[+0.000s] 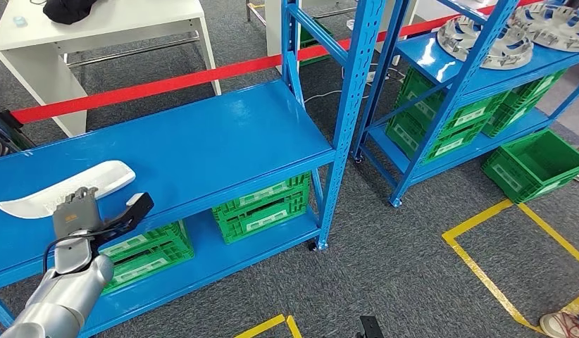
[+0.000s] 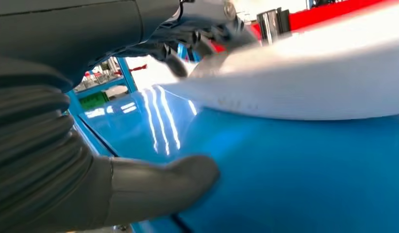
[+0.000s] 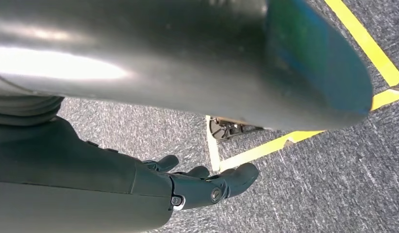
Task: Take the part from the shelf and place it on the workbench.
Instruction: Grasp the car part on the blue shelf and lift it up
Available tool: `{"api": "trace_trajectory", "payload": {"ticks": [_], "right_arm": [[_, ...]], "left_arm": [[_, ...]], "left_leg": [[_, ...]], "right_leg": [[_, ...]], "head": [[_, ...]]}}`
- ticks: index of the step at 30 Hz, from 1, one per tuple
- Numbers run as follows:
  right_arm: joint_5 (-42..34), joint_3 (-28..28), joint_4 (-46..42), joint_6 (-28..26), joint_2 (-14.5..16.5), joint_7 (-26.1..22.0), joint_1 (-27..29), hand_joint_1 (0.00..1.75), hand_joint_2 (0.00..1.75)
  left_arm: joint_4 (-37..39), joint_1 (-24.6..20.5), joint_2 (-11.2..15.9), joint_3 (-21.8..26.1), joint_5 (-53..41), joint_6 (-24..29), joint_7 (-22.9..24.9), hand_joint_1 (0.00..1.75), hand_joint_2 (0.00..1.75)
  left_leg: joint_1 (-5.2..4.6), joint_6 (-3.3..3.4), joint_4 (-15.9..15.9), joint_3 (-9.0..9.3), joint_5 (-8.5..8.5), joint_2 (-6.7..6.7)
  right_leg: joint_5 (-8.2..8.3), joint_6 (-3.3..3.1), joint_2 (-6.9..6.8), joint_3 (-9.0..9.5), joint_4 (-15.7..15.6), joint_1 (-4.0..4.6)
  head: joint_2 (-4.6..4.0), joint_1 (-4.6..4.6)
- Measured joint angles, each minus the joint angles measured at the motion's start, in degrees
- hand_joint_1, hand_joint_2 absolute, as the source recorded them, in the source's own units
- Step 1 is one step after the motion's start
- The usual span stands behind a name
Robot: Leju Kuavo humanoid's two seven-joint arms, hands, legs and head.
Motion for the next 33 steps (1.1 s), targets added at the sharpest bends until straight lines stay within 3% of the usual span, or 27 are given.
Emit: {"api": "trace_trajectory", "payload": {"ticks": [25,33], "right_arm": [[0.7,-0.7,0.0,0.1,0.0,-0.2,0.0,0.0,0.0],[1.1,-0.7,0.0,0.3,0.0,-0.4,0.0,0.0,0.0]], "left_arm": [[0.4,1.3,-0.2,0.0,0.4,1.1,-0.3,1.75,1.75],[0.4,1.4,-0.1,1.0,1.8,2.2,-2.8,1.75,1.75]], "left_leg": [[0.0,0.0,0.0,0.0,0.0,0.0],[0.0,0.0,0.0,0.0,0.0,-0.01]], "right_leg": [[-0.01,0.0,0.0,0.0,0.0,0.0],[-0.01,0.0,-0.01,0.01,0.0,0.0]], "head": [[0.0,0.01],[0.0,0.01]]}}
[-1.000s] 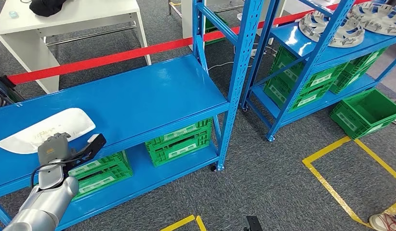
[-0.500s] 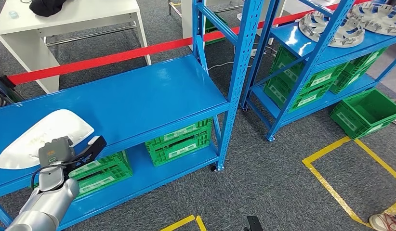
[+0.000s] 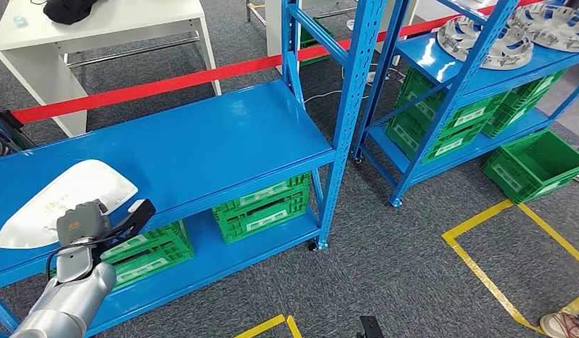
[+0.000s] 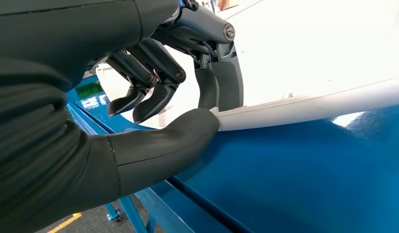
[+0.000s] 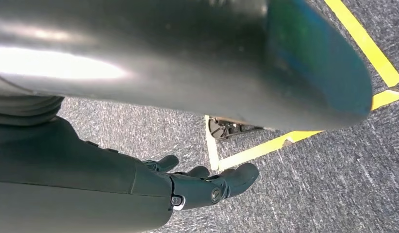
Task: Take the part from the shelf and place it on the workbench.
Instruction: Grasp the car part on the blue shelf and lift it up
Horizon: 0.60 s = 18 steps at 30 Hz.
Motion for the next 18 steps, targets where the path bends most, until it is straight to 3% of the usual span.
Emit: {"api": "trace_trajectory", "payload": {"ticks": [10,18], "right_arm": [[0.0,-0.5,0.0,-0.1,0.0,0.0,0.0,0.0,0.0],[0.0,-1.2,0.0,-0.1,0.0,0.0,0.0,0.0,0.0]], "left_arm": [[-1.3,-2.1,-1.9,2.5,3.8,6.1,-12.0,1.75,1.75],[-2.7,-5.5,-4.8,3.3,6.2,6.2,-17.0,1.75,1.75]], "left_leg": [[0.0,0.0,0.0,0.01,0.0,0.0],[-0.01,0.0,0.0,0.02,0.0,0.02]], "right_leg": [[0.01,0.01,0.0,-0.03,0.0,-0.01],[0.02,0.02,0.0,-0.01,0.0,-0.01]], "head": [[0.0,0.0],[0.0,-0.01]]}}
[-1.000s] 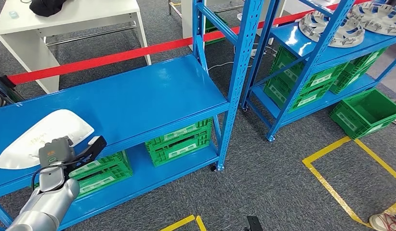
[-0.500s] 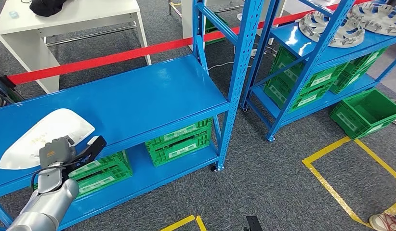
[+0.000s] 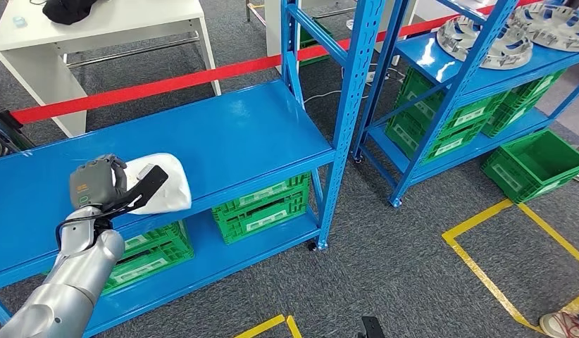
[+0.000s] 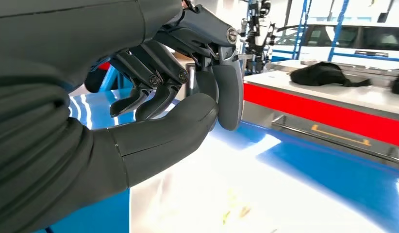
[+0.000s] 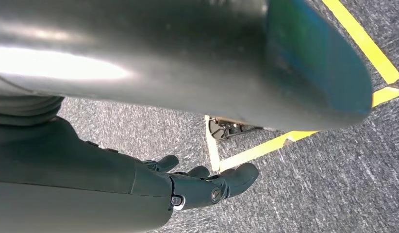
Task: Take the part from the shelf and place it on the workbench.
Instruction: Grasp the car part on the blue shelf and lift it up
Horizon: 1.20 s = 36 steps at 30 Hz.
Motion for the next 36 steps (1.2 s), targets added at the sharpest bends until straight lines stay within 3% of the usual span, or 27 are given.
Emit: {"api": "trace_trajectory", "payload": {"ticks": [5,11,21,35,36], "right_arm": [[0.1,-0.4,0.0,0.3,0.0,-0.2,-0.1,0.0,0.0],[0.2,-0.5,0.0,0.8,0.0,-0.6,0.0,0.0,0.0],[0.7,-0.8,0.0,0.9,0.0,-0.7,0.0,0.0,0.0],[1.0,-1.0,0.0,0.8,0.0,0.0,0.0,0.0,0.0],[1.0,-1.1,0.0,0.8,0.0,0.0,0.0,0.0,0.0]], "left_arm": [[-1.1,-1.7,-2.2,0.3,2.3,-1.5,-5.1,1.75,1.75],[-2.9,-2.6,-4.2,0.2,3.3,-1.2,-6.9,1.75,1.75],[-3.4,-3.5,-4.7,-1.6,2.5,-3.9,-3.2,1.75,1.75],[-2.4,-2.7,-4.6,-3.5,2.8,-6.9,-3.7,1.75,1.75],[-2.4,-2.7,-4.6,-3.5,2.8,-6.9,-3.7,1.31,1.75]], "left_leg": [[0.0,0.0,0.0,0.0,0.0,-0.07],[0.0,0.0,0.0,0.02,0.0,0.01],[0.0,0.0,0.0,0.02,0.0,0.01],[0.0,0.0,0.0,0.02,0.0,0.0],[0.0,0.0,0.0,0.02,0.0,0.0]], "right_leg": [[0.0,0.0,-0.04,0.04,0.0,0.01],[0.0,0.0,0.01,0.02,0.0,0.0],[0.0,0.0,0.0,0.05,0.0,0.01],[0.0,0.0,0.0,0.05,0.0,0.01],[0.0,0.0,0.0,0.05,0.0,0.01]], "head": [[0.0,0.0],[0.0,0.01],[0.0,0.01],[0.0,0.01],[0.0,0.01]]}}
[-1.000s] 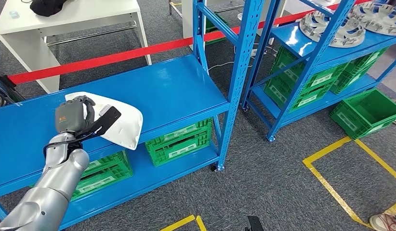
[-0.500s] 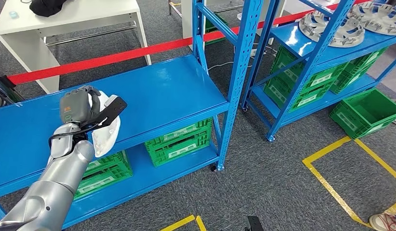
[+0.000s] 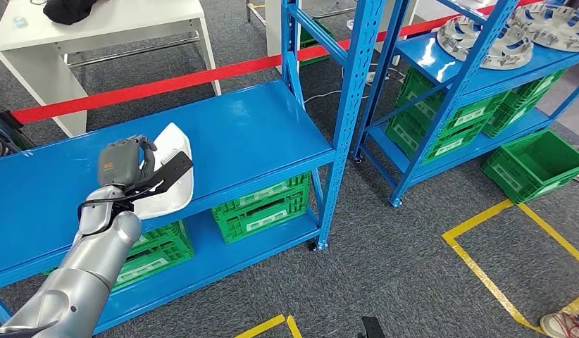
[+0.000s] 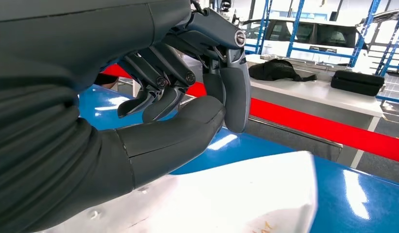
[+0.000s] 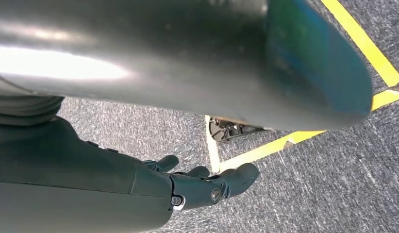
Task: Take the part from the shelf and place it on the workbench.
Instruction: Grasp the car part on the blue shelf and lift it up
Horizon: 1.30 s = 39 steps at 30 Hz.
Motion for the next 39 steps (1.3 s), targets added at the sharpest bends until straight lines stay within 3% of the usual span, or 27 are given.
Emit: {"api": "trace_trajectory", "payload": {"ticks": [3,7,9,13,24,29,33,39], "right_arm": [[0.1,-0.1,0.0,0.0,0.0,0.0,0.0,0.0,0.0],[0.3,-0.2,0.0,0.1,0.0,0.0,0.0,0.0,0.0],[0.4,-0.2,0.0,0.2,0.0,0.0,0.0,0.0,0.0],[0.8,-0.2,0.0,0.3,0.0,-0.1,0.0,0.0,0.0],[0.8,-0.6,0.0,1.0,0.0,-0.4,0.0,0.0,0.0],[0.8,-0.9,0.0,1.0,0.0,-0.3,0.0,0.0,0.0],[0.7,-1.2,0.0,1.1,0.0,-0.2,0.0,0.0,0.0],[0.2,-2.3,0.0,1.0,0.0,-0.8,0.0,0.0,0.0]], "left_arm": [[0.1,0.0,0.0,-0.1,0.1,-0.4,-0.2,0.0,1.75],[0.1,0.1,0.1,-0.4,0.4,0.0,0.3,0.0,0.0],[0.1,0.1,0.2,-0.8,-0.1,0.5,1.6,0.0,0.0],[0.1,0.1,0.4,-1.6,-1.1,-0.4,3.9,0.0,1.75],[0.3,0.0,0.8,-5.2,-4.2,-9.3,4.9,0.0,1.75],[0.3,-0.7,1.0,-7.2,-5.7,-18.3,4.1,0.0,1.75],[0.3,-2.0,1.6,-9.5,-6.1,-25.2,0.8,0.0,1.75],[0.3,-3.0,2.2,-12.4,-3.9,-31.5,-4.8,0.0,1.75]], "left_leg": [[0.0,0.0,0.0,0.0,0.0,0.0],[0.0,0.0,0.0,0.0,0.0,0.0],[0.0,0.0,0.0,0.0,0.0,0.0],[0.0,0.0,0.0,0.0,0.0,-0.01],[0.0,0.0,0.0,0.0,0.0,0.0],[0.0,0.0,0.0,0.0,0.0,0.0],[0.0,0.0,0.0,0.0,0.0,0.0],[0.0,0.0,0.0,0.0,0.0,0.0]], "right_leg": [[0.0,0.0,0.0,0.0,0.0,0.0],[0.0,0.0,0.0,0.0,0.0,0.0],[0.0,0.0,0.0,0.0,0.0,0.0],[0.0,0.0,-0.01,0.0,0.0,0.0],[0.0,0.0,0.0,0.0,0.0,0.0],[0.0,0.0,0.0,0.0,0.0,0.0],[0.0,0.0,0.0,0.0,0.0,0.0],[0.0,0.0,0.0,0.0,0.0,0.0]], "head": [[0.0,0.0],[0.0,0.0],[0.0,0.0],[0.0,0.0],[0.0,0.0],[0.0,0.0],[0.0,0.0],[0.0,0.0]]}}
